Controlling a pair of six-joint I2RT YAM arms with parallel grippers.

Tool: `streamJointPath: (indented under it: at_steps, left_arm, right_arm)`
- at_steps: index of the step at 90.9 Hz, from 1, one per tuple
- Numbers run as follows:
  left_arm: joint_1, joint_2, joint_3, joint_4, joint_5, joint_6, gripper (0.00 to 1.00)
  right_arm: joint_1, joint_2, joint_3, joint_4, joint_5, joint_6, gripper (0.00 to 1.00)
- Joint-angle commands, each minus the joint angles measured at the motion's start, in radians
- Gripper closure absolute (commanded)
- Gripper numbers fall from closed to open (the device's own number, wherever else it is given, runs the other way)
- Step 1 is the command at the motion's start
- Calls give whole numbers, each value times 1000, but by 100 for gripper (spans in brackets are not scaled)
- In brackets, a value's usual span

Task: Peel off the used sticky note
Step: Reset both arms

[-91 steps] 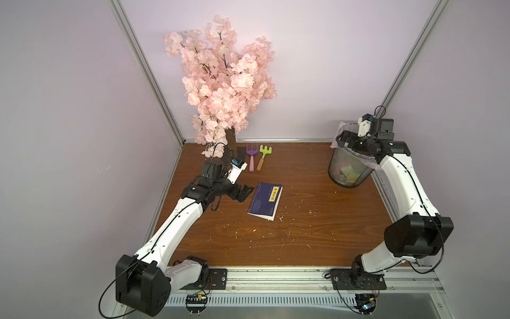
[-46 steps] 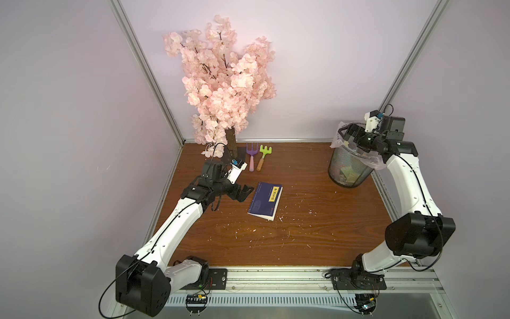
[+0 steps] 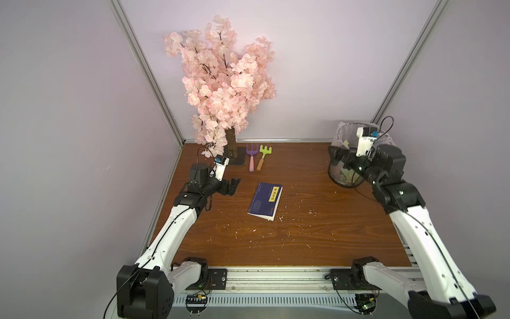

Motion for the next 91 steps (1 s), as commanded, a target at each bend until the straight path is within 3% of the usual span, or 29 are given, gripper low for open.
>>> streamJointPath:
  at_steps: [1, 13, 27, 42, 55, 76, 91]
  left_arm:
    - [21, -25, -58, 137, -80, -14, 2]
    - [23, -44, -203, 260, -93, -18, 2]
    - [25, -54, -340, 430, -152, -1, 2]
    - [29, -24, -489, 704, -189, 54, 2]
    - [31, 60, -580, 963, -183, -3, 2]
    - [49, 278, -602, 1284, -243, -47, 1]
    - [81, 459, -669, 1575, -263, -95, 1]
  right_arm:
    - [27, -93, -248, 189, 161, -52, 0]
    - [46, -164, -542, 376, 232, -88, 1]
    - [71, -169, -726, 569, 258, -128, 0]
    - [77, -129, -735, 577, 328, -120, 1]
    - [77, -107, -724, 587, 380, -99, 1]
    - [77, -164, -803, 756, 300, -181, 0]
    - [70, -62, -813, 875, 282, -251, 1]
